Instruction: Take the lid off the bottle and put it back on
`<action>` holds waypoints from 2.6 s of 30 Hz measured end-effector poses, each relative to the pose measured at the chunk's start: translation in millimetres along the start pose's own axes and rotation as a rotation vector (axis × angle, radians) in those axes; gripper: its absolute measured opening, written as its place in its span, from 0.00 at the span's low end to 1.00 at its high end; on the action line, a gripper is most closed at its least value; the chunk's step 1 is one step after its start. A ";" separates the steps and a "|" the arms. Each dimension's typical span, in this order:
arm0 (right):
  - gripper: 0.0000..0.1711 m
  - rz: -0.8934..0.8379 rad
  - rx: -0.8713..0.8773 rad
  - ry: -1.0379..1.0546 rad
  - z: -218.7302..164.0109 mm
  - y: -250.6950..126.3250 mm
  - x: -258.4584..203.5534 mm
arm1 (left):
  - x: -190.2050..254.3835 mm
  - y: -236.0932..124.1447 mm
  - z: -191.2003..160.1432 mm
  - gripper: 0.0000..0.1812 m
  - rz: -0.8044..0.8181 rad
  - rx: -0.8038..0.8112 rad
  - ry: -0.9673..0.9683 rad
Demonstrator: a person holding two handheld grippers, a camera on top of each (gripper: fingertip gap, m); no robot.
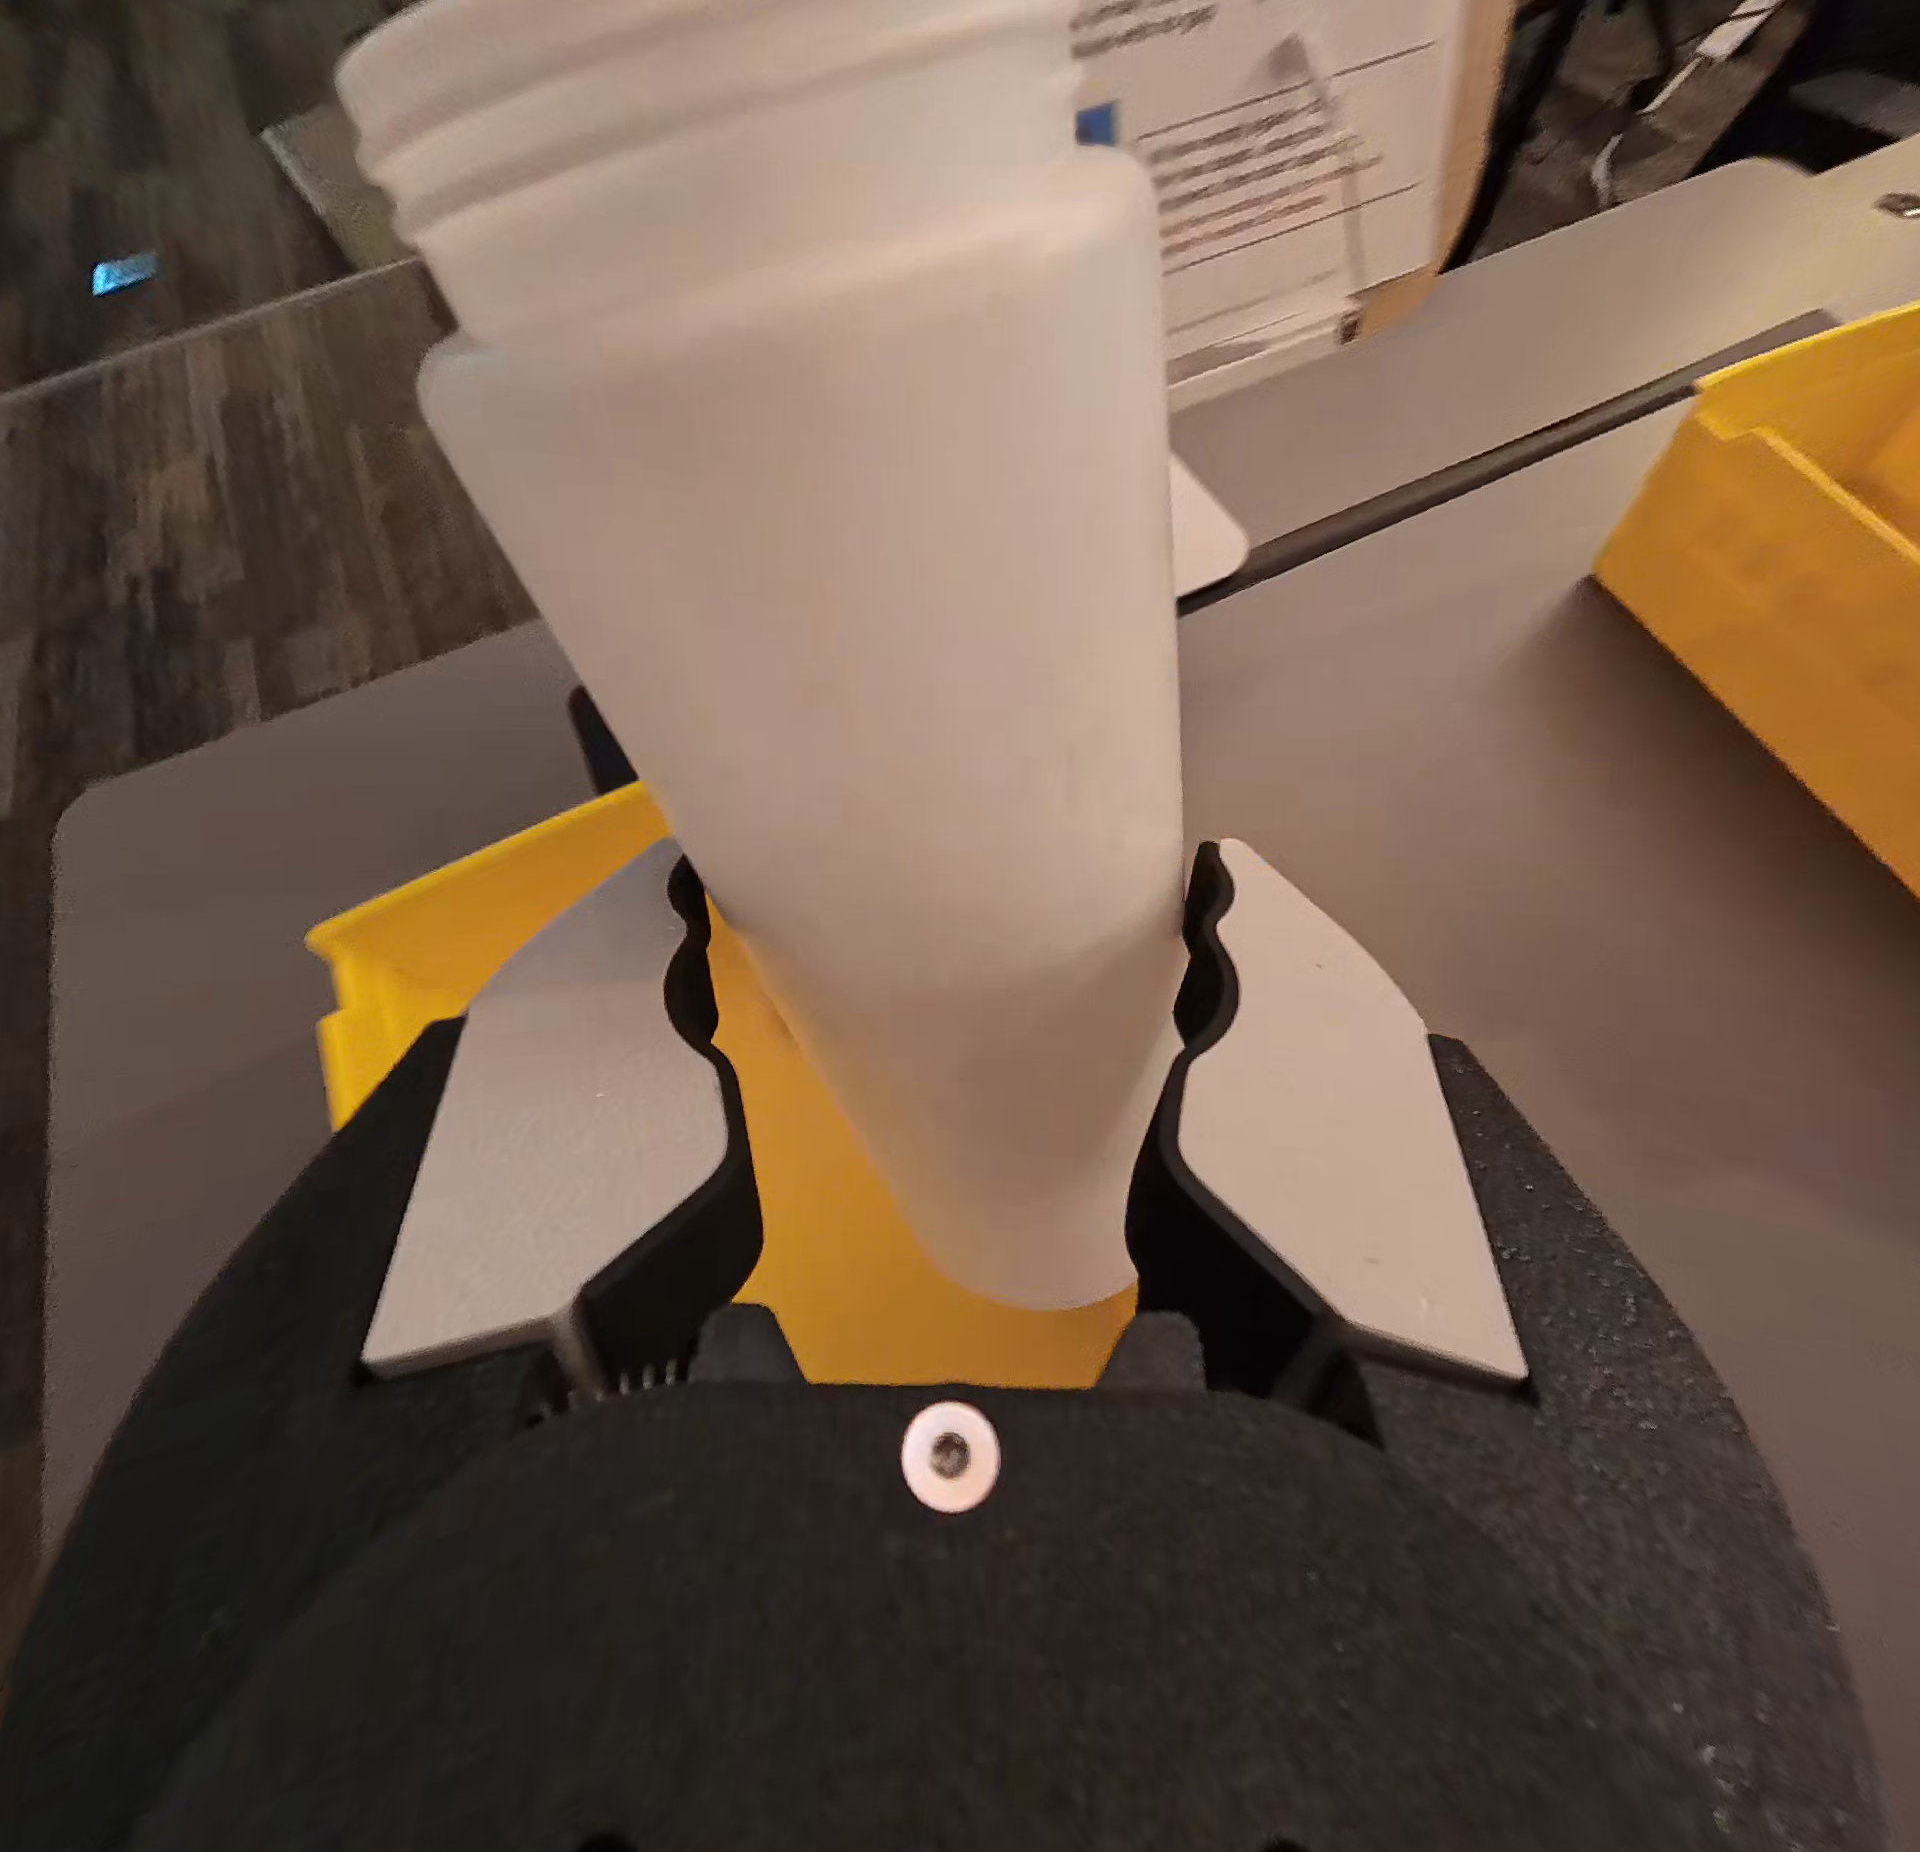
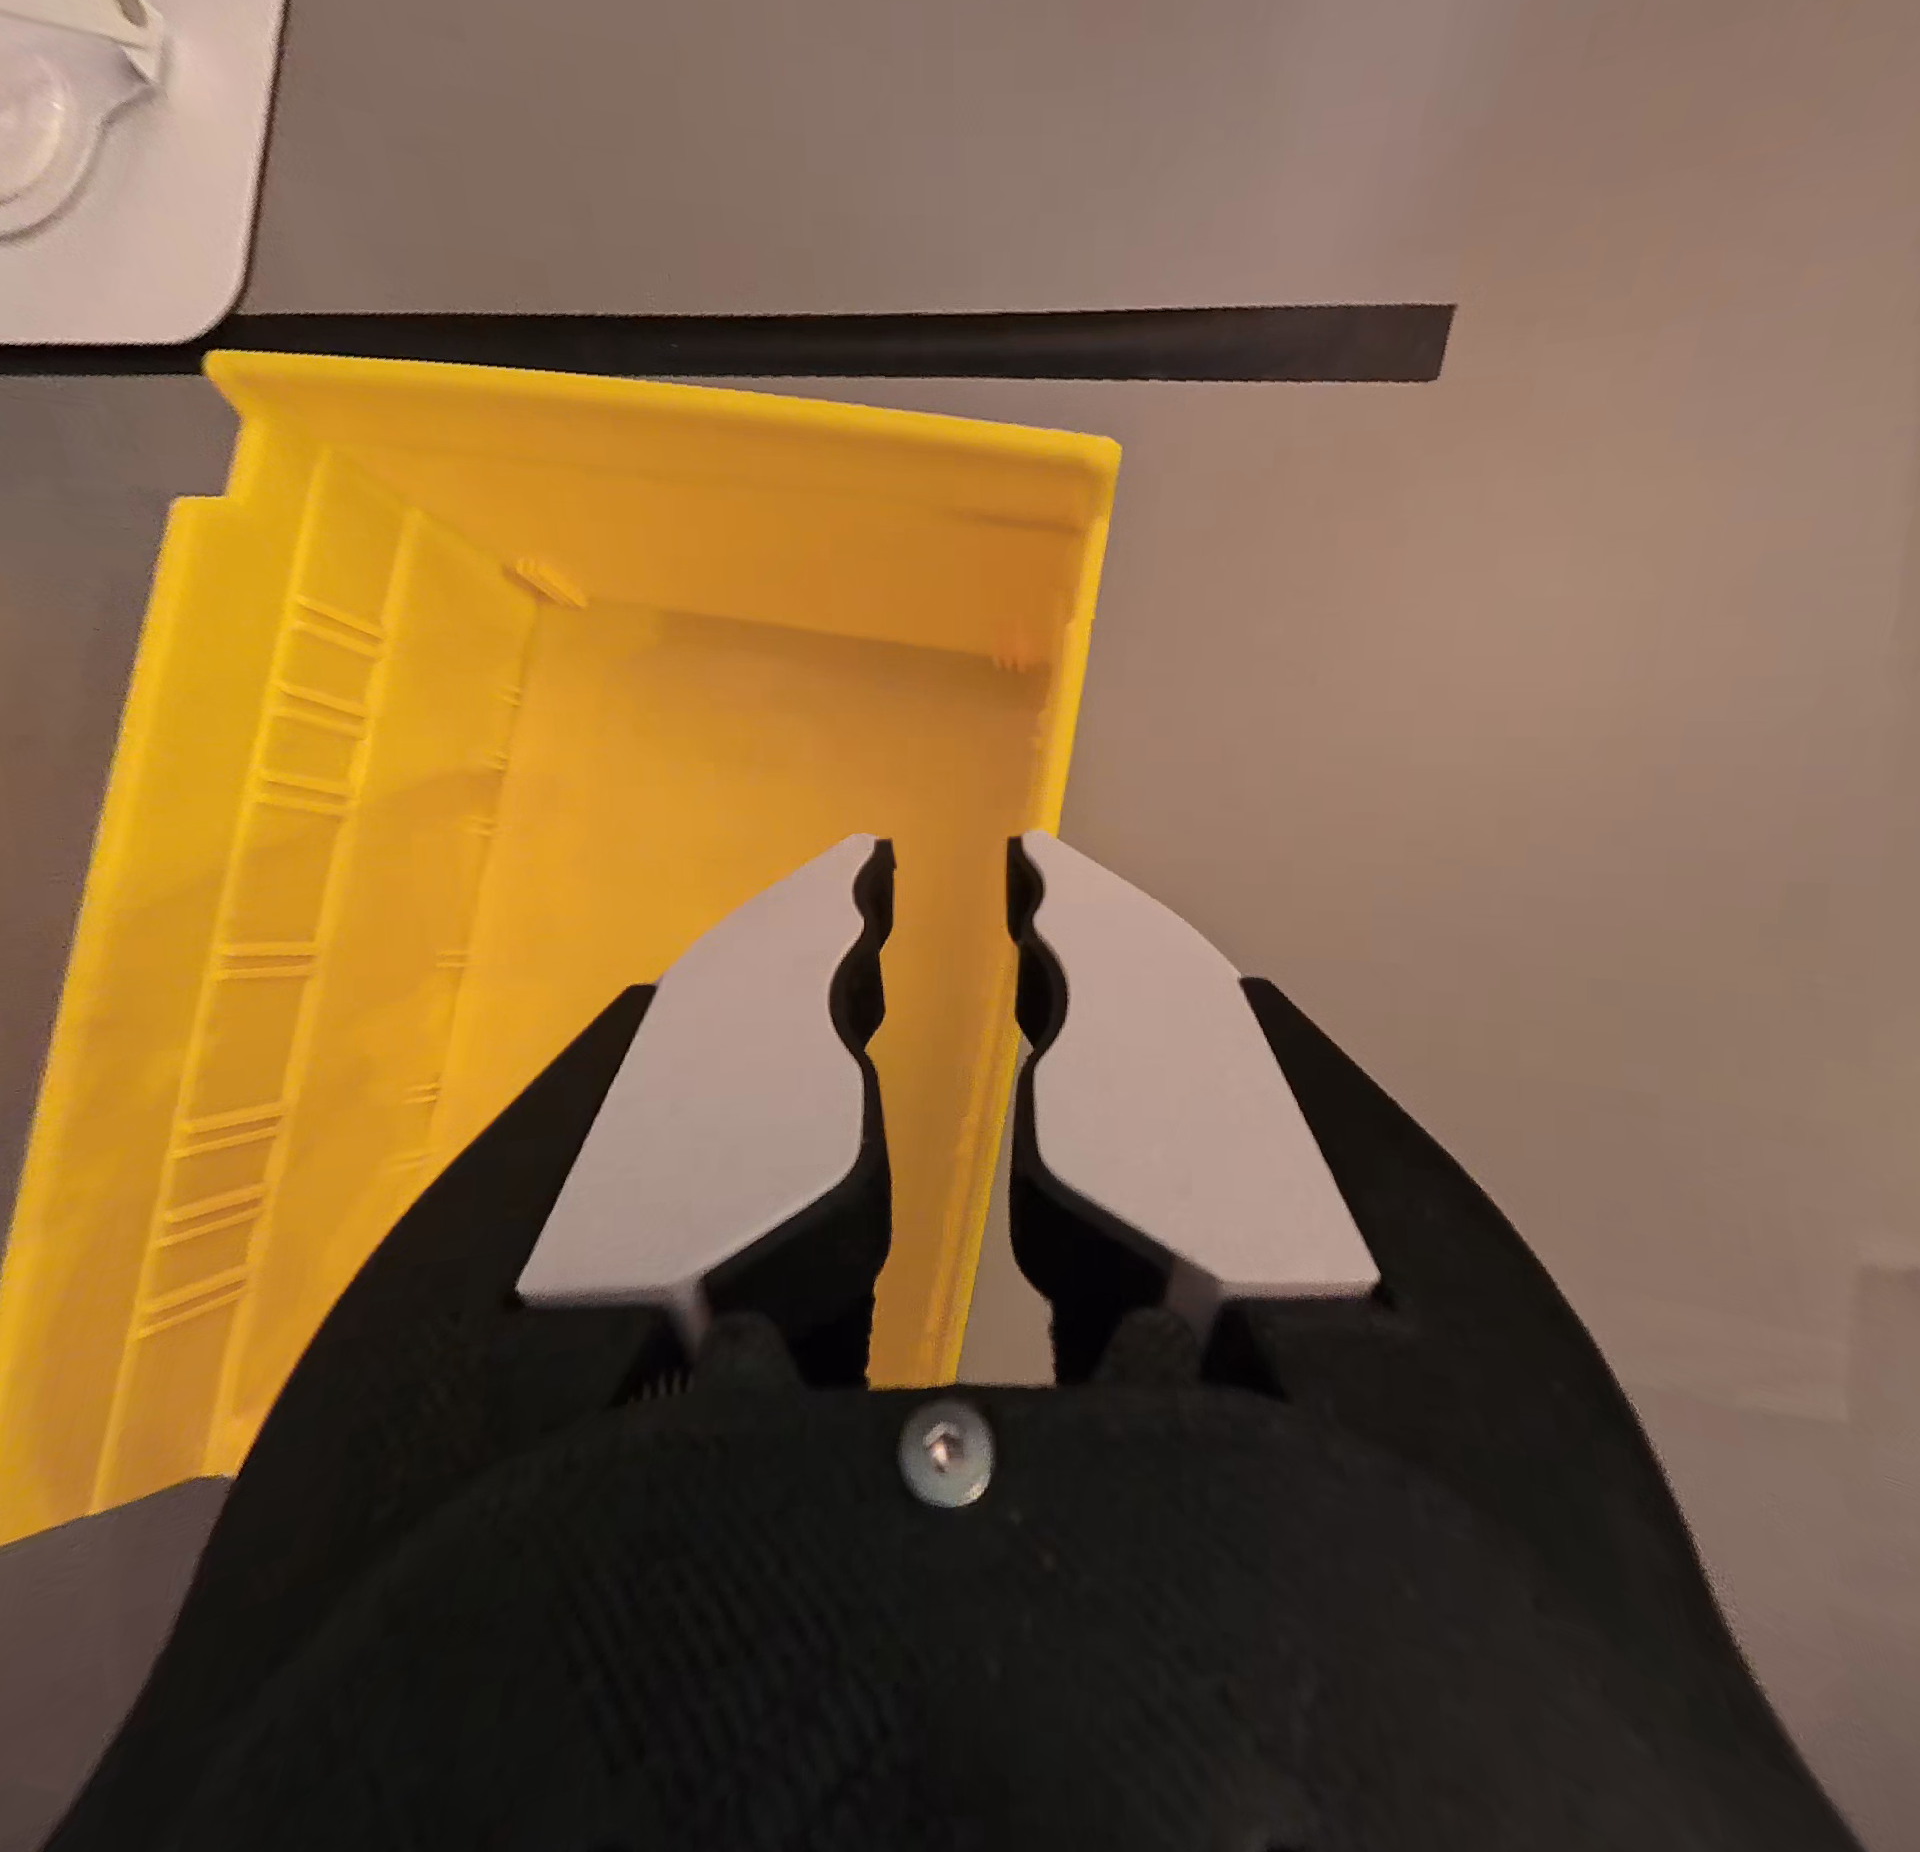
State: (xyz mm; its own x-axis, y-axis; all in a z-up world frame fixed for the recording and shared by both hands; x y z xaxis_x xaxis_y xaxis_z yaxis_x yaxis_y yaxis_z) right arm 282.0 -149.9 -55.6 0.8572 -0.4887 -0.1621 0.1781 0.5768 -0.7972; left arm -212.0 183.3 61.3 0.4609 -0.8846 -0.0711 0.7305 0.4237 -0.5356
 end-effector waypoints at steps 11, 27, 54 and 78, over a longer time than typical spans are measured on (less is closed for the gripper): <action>0.13 0.011 0.109 -0.050 17.0 -18.3 -13.8 | 167.5 50.2 8.4 0.48 -0.324 0.177 0.161; 0.13 0.052 0.166 -0.111 24.1 -40.6 -32.7 | 216.1 126.3 -48.6 0.48 -0.244 0.345 0.323; 0.14 0.044 0.061 -0.119 8.8 -27.6 -34.6 | 182.6 18.8 -35.1 0.58 -0.122 0.472 0.230; 0.15 -0.009 -0.036 -0.167 -1.2 -21.2 -37.1 | -50.6 166.8 -152.7 0.37 -0.120 -0.393 0.120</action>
State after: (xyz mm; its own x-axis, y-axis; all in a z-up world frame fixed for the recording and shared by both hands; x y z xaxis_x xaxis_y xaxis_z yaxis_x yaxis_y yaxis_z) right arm 245.9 -144.8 -33.4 0.9244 -0.3768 -0.0586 0.1712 0.5473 -0.8192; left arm -190.4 269.0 -153.0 0.3051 -0.9494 -0.0739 0.5172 0.2303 -0.8243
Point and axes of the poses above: each gripper's, where its closed fingertips meet, y out along the fingers, z out of its top, x = y × z across the jaws, the point moved 1 cm from there along -y, back along the fingers, and after that the axes turned 1 degree about -x, right-handed, at the moved point
